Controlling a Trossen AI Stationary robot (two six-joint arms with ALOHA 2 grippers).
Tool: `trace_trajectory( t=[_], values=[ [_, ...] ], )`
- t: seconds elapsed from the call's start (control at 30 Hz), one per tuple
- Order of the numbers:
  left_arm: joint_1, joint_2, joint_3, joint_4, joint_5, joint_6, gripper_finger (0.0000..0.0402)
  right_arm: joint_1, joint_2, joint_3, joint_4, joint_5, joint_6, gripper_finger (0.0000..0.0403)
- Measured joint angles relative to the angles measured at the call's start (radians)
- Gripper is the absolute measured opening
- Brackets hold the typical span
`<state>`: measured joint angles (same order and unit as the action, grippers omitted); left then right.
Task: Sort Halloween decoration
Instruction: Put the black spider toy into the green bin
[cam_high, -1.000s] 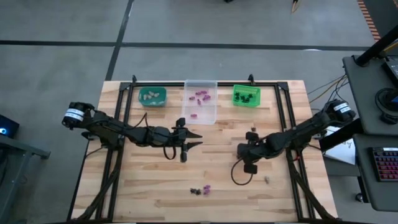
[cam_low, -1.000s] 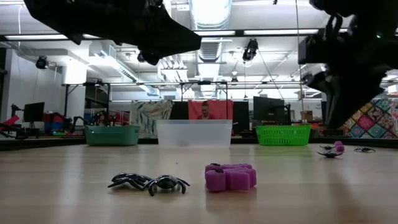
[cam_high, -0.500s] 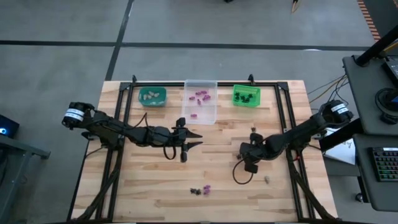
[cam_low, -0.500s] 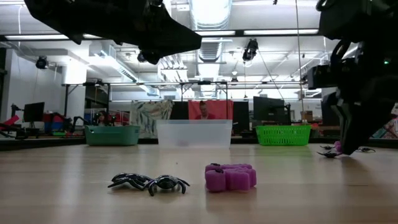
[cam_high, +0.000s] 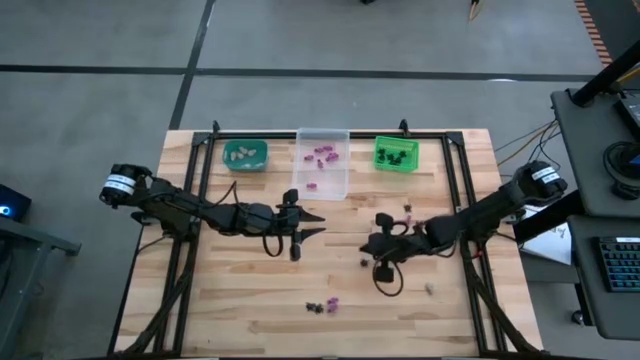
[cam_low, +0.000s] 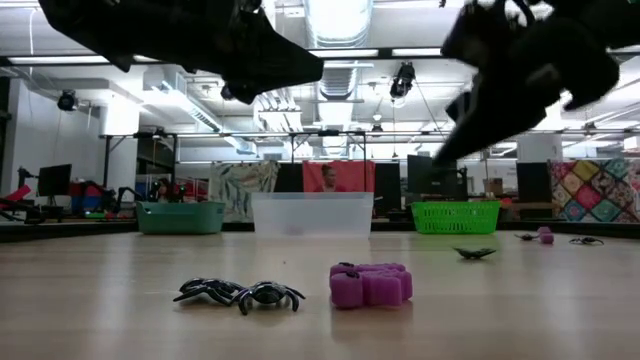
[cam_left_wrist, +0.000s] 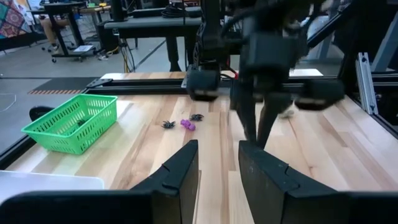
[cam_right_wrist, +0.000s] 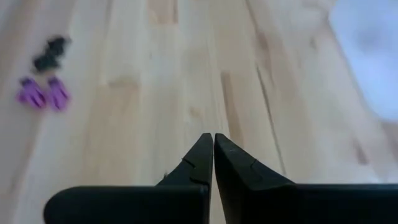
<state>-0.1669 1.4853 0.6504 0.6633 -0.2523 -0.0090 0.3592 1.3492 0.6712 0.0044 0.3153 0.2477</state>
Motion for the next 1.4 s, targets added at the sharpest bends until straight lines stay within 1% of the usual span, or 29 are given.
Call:
trace_trajectory(
  t=[0.1, 0.23, 0.43, 0.57, 0.73, 0.83, 0.93, 1.03, 1.3, 1.4],
  values=[
    [0.000, 0.000, -0.008, 0.000, 0.000, -0.004, 0.0097, 0.000, -0.038, 0.011, 0.009, -0.001, -0.031, 0.0009],
    [-0.002, 0.000, -0.016, 0.001, 0.000, -0.021, 0.0097, 0.008, -0.083, 0.009, 0.010, -0.039, -0.032, 0.0009],
    [-0.011, 0.000, -0.021, 0.001, 0.000, -0.051, 0.0089, 0.056, -0.091, -0.003, 0.027, -0.057, -0.058, 0.0009],
    [-0.019, 0.000, -0.018, 0.002, 0.000, -0.052, 0.0071, 0.088, -0.089, -0.047, 0.107, -0.054, -0.066, 0.0009],
    [-0.028, 0.001, -0.014, 0.008, 0.000, -0.053, 0.0041, 0.108, -0.091, -0.136, 0.254, -0.053, -0.066, 0.0009],
    [-0.036, 0.010, -0.013, 0.060, 0.000, -0.053, 0.0024, 0.109, -0.091, -0.196, 0.323, -0.053, -0.051, 0.0009],
    [-0.042, 0.051, -0.013, 0.154, 0.001, -0.037, 0.0008, 0.108, -0.091, -0.240, 0.358, -0.053, -0.027, 0.0009],
    [-0.043, 0.126, 0.003, 0.242, 0.001, -0.023, 0.0002, 0.114, -0.093, -0.266, 0.375, -0.053, -0.018, 0.0009],
    [-0.042, 0.335, 0.146, 0.255, -0.001, 0.034, 0.0000, 0.162, -0.106, -0.287, 0.358, -0.052, -0.011, 0.0009],
    [-0.038, 0.393, 0.190, 0.252, -0.001, 0.032, 0.0000, 0.182, -0.124, -0.307, 0.342, -0.053, 0.046, 0.0009]
  ],
)
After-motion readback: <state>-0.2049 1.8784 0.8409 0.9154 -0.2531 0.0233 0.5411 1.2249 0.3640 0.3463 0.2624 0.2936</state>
